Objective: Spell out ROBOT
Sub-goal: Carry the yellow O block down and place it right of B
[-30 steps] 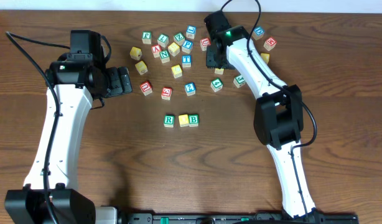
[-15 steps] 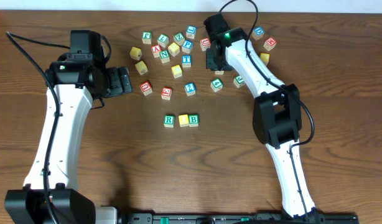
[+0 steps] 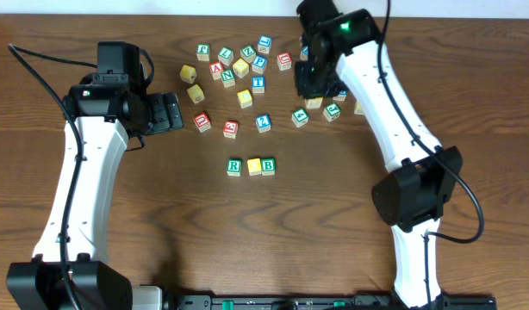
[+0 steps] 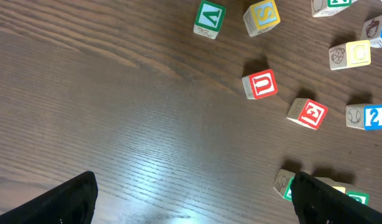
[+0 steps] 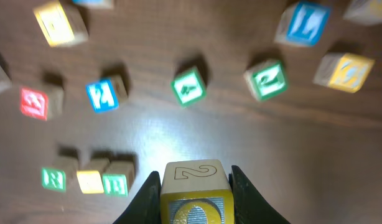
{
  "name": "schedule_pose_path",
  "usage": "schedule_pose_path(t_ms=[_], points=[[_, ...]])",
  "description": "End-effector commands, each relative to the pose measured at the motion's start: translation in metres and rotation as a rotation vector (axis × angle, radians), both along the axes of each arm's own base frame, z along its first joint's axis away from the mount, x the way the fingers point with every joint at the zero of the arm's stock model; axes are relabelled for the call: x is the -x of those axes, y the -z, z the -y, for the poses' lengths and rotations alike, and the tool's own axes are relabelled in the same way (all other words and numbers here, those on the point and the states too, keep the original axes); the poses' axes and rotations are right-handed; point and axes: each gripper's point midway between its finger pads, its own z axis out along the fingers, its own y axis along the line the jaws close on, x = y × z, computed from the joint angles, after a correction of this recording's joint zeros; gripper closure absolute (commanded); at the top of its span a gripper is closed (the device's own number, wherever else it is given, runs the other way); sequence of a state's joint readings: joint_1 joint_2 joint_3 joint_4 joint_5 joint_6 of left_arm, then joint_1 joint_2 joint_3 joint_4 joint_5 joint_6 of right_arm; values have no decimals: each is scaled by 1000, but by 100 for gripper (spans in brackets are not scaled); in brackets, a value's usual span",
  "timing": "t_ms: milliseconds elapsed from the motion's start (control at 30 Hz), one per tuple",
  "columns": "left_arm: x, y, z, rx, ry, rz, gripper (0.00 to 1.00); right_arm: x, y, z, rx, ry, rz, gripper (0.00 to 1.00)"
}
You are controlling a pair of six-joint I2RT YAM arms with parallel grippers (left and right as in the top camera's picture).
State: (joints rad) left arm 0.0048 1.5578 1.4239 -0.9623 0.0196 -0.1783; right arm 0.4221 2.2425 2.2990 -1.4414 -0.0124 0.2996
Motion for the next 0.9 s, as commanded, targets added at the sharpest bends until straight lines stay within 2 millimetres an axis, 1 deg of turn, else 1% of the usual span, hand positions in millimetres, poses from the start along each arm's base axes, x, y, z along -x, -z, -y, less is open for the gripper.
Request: schedule_pose_path(t_ms=[0, 67, 200, 300, 467, 567, 733, 867], points=[[-3, -8, -2, -14, 7, 21, 2, 30, 44, -12, 45, -70, -144, 87], [-3, -8, -2, -14, 7, 21, 2, 41, 61, -16, 65, -93, -180, 90], [-3, -8, -2, -14, 7, 21, 2, 57, 90, -27, 85, -129, -214, 92], [-3, -8, -2, -14, 7, 21, 2, 63, 108, -33, 93, -121, -214, 90], [-3, -8, -2, -14, 7, 21, 2, 70, 133, -33, 92, -86, -225, 91], [-3, -8, -2, -14, 7, 21, 2, 72, 138, -34, 90, -76, -229, 91], [-3, -8, -2, -14, 7, 21, 2, 77, 142, -40, 94, -68, -225, 90], [-3, -8, -2, -14, 7, 21, 2, 76, 143, -46, 88, -49, -210, 90]])
